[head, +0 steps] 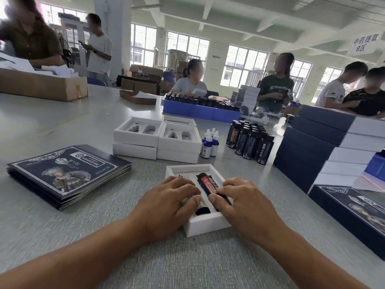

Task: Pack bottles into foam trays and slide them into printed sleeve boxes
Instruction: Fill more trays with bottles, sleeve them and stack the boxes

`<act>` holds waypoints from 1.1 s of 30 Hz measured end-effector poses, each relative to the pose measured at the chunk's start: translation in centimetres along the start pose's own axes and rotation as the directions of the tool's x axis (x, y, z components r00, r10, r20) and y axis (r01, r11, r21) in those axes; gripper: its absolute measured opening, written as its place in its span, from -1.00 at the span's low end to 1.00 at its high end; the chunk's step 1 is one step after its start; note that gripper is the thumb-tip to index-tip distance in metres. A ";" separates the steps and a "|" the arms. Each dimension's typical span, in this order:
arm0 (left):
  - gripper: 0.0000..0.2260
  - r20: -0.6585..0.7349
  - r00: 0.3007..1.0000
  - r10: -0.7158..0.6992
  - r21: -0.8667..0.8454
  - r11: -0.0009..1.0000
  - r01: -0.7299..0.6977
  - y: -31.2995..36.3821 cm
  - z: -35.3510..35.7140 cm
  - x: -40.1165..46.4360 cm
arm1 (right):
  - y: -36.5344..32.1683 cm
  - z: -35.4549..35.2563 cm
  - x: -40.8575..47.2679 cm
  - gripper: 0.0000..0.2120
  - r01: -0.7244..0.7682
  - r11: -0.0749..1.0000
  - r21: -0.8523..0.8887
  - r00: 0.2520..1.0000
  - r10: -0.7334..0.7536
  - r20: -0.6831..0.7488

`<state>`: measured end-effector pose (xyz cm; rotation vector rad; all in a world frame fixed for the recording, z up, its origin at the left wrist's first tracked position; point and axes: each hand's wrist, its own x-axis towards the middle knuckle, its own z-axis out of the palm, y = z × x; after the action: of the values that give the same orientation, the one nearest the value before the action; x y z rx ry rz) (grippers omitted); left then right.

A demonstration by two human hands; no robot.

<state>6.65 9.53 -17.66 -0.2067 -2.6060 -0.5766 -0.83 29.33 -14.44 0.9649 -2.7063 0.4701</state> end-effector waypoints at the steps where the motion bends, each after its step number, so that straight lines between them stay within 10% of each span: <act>1: -0.56 0.002 1.000 -0.003 0.000 1.000 0.003 0.0 0.0 0.0 | 0.0 0.1 0.1 -0.58 -0.006 1.000 0.011 1.000 0.006 0.002; 18: -0.35 -0.041 0.999 0.014 0.430 0.903 0.005 5.5 -1.0 -1.8 | 0.5 -0.3 -1.4 -0.75 -0.048 0.984 0.169 0.999 0.050 -0.006; 24: -0.54 -0.173 0.983 0.057 0.318 0.948 0.001 2.4 -3.0 -2.0 | -0.2 -0.4 -2.1 -0.51 -0.250 0.945 0.210 0.968 0.246 0.045; 30: -0.61 -0.360 0.795 -0.488 0.435 0.667 0.605 -9.9 -11.6 -2.4 | 2.5 1.7 -1.1 -0.50 -0.277 0.913 0.299 0.960 0.273 0.056; 33: -0.52 -0.227 0.724 -0.651 0.548 0.529 0.648 -13.7 -13.7 -4.3 | 6.6 4.3 0.9 -0.42 -0.299 0.903 0.308 0.954 0.295 0.061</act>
<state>12.71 -8.90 -13.53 1.0307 -2.6580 0.0792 -6.20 32.00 -19.60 0.6166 -2.8560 0.9823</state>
